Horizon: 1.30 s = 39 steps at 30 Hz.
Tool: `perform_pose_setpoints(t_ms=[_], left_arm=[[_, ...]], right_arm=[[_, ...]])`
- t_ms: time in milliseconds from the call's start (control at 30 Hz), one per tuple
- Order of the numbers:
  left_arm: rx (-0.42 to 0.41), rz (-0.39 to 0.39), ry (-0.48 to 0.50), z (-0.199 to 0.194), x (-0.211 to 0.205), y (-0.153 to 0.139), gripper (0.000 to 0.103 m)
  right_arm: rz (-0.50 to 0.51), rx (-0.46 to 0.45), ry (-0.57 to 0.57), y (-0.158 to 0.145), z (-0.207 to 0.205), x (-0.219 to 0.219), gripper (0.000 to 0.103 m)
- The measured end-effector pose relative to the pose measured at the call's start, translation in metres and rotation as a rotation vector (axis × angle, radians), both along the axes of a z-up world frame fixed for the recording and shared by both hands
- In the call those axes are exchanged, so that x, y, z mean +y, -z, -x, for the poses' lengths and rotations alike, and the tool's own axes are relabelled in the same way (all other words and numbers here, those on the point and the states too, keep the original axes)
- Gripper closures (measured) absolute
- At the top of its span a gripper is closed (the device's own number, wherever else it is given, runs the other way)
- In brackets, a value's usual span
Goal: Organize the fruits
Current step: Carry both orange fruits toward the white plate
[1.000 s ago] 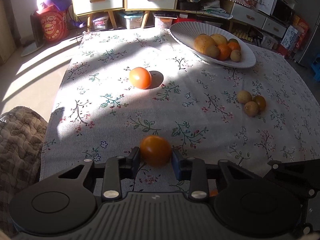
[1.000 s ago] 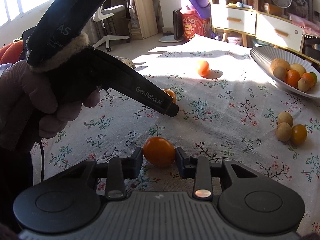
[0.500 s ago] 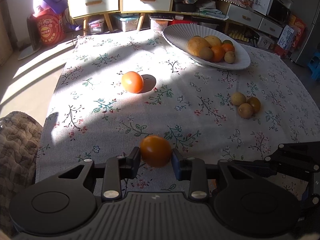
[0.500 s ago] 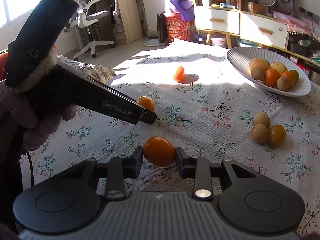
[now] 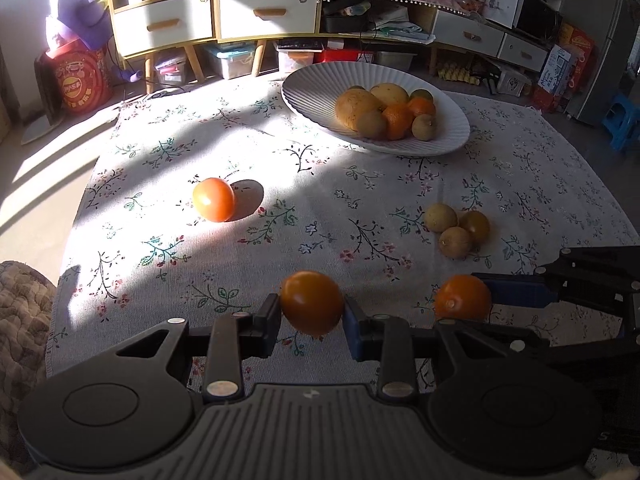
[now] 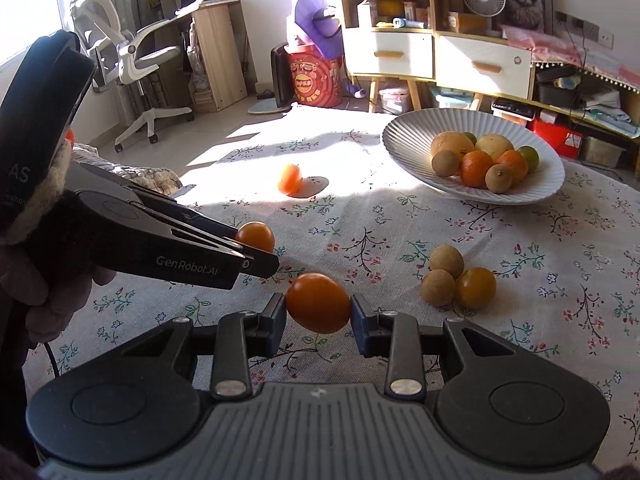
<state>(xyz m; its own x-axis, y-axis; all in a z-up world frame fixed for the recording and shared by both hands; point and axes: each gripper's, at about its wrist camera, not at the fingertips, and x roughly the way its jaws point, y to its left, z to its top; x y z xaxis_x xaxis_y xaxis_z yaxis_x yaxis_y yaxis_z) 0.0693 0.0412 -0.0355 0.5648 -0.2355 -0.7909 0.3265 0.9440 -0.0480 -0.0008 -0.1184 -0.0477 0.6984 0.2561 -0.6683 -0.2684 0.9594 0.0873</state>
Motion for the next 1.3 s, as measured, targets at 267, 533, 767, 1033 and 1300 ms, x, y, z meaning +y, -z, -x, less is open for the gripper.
perform_pose_setpoints(t_ms=[267,533,767,1033,1300], left_arm=[[-0.038,0.003,0.032,-0.005,-0.025,-0.005,0.083],[-0.104,0.037,0.070,-0.015,-0.055,-0.017,0.083],[-0.124,0.041,0.079,-0.041,-0.071,-0.024,0.083],[-0.077,0.063,0.016,-0.082,-0.071,-0.028,0.083],[-0.057,0.131,-0.042,-0.124,-0.064,-0.030,0.083]], right_arm=[[-0.020,-0.040,0.079,-0.013,-0.010,-0.027,0.071],[-0.049,-0.067,0.161,-0.023,-0.024,-0.052,0.071],[-0.061,-0.076,0.203,-0.029,-0.050,-0.071,0.071],[-0.132,-0.042,0.270,-0.024,-0.075,-0.087,0.071],[-0.134,-0.039,0.282,-0.024,-0.101,-0.099,0.071]])
